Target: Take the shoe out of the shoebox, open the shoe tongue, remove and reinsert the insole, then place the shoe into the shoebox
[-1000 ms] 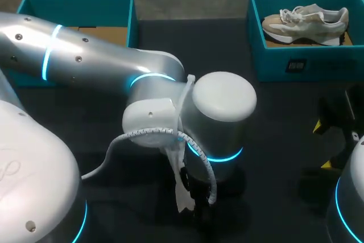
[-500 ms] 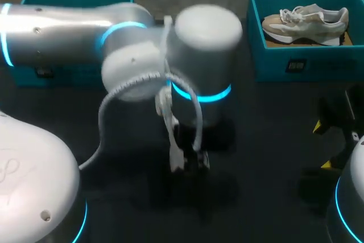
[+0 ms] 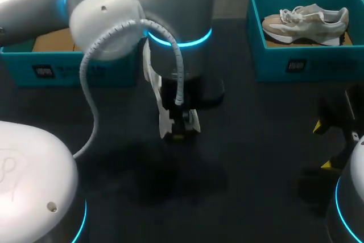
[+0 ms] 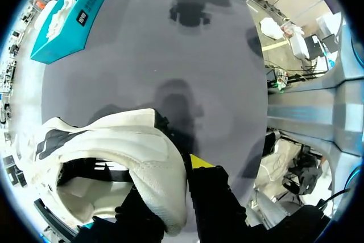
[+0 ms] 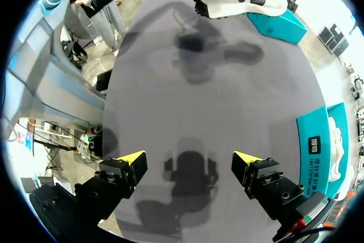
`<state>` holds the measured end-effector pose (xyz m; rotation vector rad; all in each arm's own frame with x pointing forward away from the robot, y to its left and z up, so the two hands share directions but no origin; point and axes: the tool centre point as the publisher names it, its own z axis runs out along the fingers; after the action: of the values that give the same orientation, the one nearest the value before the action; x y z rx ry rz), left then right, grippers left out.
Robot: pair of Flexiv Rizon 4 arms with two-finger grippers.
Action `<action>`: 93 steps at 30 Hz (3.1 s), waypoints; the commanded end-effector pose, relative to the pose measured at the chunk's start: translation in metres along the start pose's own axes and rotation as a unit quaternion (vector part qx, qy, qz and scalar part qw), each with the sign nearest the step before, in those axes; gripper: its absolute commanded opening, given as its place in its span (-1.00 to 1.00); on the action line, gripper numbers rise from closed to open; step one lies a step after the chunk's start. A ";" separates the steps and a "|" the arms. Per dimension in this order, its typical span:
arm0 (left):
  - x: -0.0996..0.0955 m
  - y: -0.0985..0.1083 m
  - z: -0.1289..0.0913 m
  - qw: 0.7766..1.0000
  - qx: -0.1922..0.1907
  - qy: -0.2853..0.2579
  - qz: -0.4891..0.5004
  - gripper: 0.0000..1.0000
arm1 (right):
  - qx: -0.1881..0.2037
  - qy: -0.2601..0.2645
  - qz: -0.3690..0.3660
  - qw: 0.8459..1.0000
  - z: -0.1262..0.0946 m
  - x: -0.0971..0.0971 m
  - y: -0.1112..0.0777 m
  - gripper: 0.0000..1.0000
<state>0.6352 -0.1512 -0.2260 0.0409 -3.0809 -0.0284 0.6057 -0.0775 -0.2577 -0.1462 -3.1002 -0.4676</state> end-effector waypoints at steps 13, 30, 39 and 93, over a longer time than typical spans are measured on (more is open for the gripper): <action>-0.015 0.014 -0.013 1.000 0.021 -0.012 -0.008 -1.00 | 0.001 -0.001 0.000 1.000 0.000 0.001 0.000 1.00; -0.082 0.054 -0.024 1.000 0.003 -0.018 -0.012 -1.00 | 0.001 -0.001 0.000 1.000 0.000 0.001 0.000 1.00; -0.104 0.072 -0.027 1.000 0.018 -0.010 -0.024 -1.00 | 0.001 -0.001 0.000 1.000 0.000 0.001 0.000 1.00; -0.295 0.167 -0.086 1.000 0.016 -0.006 0.007 -1.00 | 0.001 -0.001 0.000 1.000 0.000 0.001 0.000 1.00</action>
<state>0.9082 0.0198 -0.1551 0.0304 -3.1495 0.0103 0.6057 -0.0775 -0.2577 -0.1460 -3.1002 -0.4675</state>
